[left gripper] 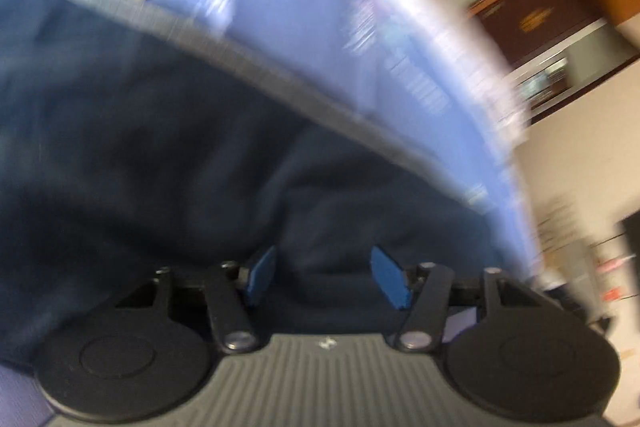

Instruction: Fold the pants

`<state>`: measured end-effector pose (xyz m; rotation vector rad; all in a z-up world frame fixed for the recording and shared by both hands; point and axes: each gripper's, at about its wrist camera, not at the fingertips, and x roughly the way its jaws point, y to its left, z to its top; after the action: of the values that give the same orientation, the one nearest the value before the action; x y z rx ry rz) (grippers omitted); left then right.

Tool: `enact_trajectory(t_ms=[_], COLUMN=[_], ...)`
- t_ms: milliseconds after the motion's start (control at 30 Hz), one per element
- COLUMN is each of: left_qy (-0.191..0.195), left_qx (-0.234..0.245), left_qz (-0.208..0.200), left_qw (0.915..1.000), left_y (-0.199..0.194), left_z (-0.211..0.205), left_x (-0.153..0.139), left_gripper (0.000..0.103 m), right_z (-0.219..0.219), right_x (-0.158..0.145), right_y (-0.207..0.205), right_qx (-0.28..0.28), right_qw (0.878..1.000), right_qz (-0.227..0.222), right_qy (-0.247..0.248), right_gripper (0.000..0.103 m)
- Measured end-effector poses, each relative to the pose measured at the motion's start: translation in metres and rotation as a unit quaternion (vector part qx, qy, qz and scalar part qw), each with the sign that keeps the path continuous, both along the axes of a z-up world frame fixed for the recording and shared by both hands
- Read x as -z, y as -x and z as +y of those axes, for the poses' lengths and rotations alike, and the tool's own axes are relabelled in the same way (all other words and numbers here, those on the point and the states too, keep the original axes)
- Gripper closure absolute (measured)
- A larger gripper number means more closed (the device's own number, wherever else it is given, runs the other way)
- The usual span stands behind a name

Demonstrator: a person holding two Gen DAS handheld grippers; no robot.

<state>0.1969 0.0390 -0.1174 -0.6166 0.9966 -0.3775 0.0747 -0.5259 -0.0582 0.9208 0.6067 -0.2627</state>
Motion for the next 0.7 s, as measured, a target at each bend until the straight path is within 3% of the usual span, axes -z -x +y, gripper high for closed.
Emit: enact_trajectory(t_ms=[133,233,300,400,433,467,500,567,633,700], left_qy=[-0.009,-0.005,-0.008,-0.011,-0.012,-0.013,-0.015,-0.018,-0.014,0.002], left_qx=[0.010,0.008,0.009,0.012,0.013,0.013,0.014,0.018,0.017,-0.004], left_qz=[-0.011,-0.007,-0.007,-0.014,-0.016,-0.019,-0.020,-0.020,-0.007,-0.002], left_qw=[0.9999,0.9999,0.9999,0.9998,0.9997,0.9997,0.9996,0.9995,0.9997,1.0000], left_y=[0.002,0.000,0.000,0.003,0.003,0.005,0.005,0.006,0.003,0.004], left_z=[-0.002,-0.003,-0.003,-0.005,-0.005,-0.006,-0.006,-0.007,-0.004,0.007], left_x=[-0.003,-0.003,-0.003,-0.002,-0.002,-0.002,-0.002,-0.004,-0.009,-0.018], left_gripper=[0.050,0.050,0.050,0.050,0.050,0.050,0.050,0.050,0.049,0.049], right_z=[0.002,0.002,0.003,0.011,0.016,0.018,0.023,0.026,0.024,0.034], right_x=[0.014,0.021,0.021,0.018,0.018,0.018,0.017,0.023,0.023,0.001], right_y=[-0.012,-0.011,-0.014,-0.022,-0.027,-0.030,-0.035,-0.042,-0.035,-0.030], right_qx=[0.020,0.047,0.057,0.059,0.053,0.049,0.041,0.024,0.032,0.017], right_qw=[0.999,0.997,0.996,0.996,0.997,0.998,0.999,1.000,0.999,0.999], right_qz=[0.021,-0.009,-0.025,-0.032,-0.030,-0.026,-0.020,0.001,-0.012,-0.043], right_qy=[-0.023,-0.054,-0.066,-0.062,-0.051,-0.034,-0.017,-0.013,-0.032,-0.008], right_gripper=[0.054,0.049,0.039,0.038,0.040,0.049,0.069,0.093,0.094,0.094])
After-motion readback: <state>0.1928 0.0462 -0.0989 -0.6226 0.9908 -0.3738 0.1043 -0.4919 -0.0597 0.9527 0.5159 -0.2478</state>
